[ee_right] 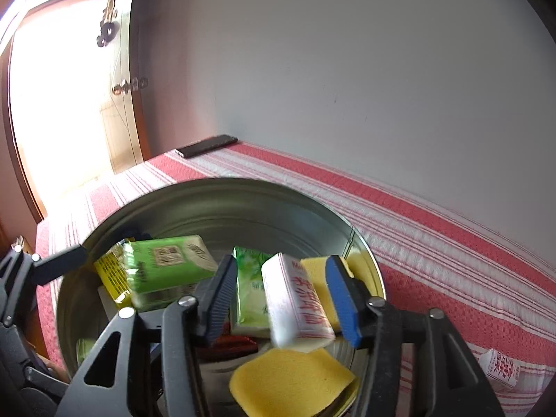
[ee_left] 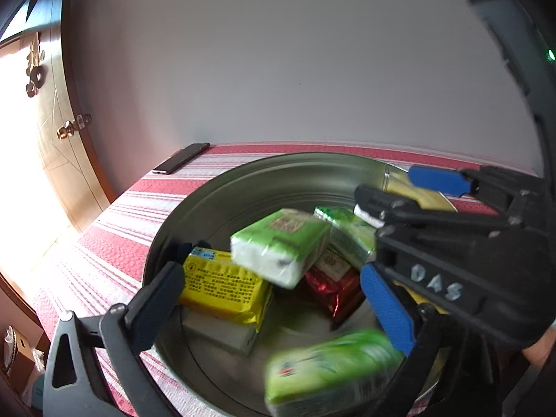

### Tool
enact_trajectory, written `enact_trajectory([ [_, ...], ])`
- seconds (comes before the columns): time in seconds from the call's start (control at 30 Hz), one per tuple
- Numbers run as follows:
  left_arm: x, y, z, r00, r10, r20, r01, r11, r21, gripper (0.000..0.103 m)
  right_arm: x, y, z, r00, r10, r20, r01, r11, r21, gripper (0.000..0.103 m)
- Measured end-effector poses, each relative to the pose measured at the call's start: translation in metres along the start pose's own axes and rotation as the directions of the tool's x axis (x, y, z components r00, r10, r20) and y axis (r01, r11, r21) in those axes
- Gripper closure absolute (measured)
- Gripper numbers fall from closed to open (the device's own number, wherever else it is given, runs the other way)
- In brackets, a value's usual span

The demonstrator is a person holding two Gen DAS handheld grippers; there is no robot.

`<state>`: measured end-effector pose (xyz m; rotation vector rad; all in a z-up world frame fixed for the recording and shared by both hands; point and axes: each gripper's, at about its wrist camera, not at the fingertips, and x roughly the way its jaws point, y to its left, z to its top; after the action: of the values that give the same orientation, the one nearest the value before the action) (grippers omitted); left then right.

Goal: Organize objects
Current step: 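Open both grippers to drop the green tea pack and pastry pack into the tin, then move both grippers back to the last items on the bed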

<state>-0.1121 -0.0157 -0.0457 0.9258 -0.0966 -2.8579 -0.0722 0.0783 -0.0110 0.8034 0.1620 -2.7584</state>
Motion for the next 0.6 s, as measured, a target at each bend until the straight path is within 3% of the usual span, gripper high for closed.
enact_trajectory([
  [0.3, -0.006, 0.011, 0.0, 1.0, 0.017, 0.012, -0.016, 0.998, -0.059, 0.0, -0.025, -0.019, -0.01, 0.998, -0.038, 0.042, 0.036, 0.998, 0.042, 0.04],
  [0.6, -0.021, 0.0, 0.002, 0.998, -0.009, 0.064, 0.015, 0.995, -0.101, 0.0, -0.064, -0.073, -0.042, 0.995, -0.101, 0.013, 0.101, 0.994, 0.04, 0.04],
])
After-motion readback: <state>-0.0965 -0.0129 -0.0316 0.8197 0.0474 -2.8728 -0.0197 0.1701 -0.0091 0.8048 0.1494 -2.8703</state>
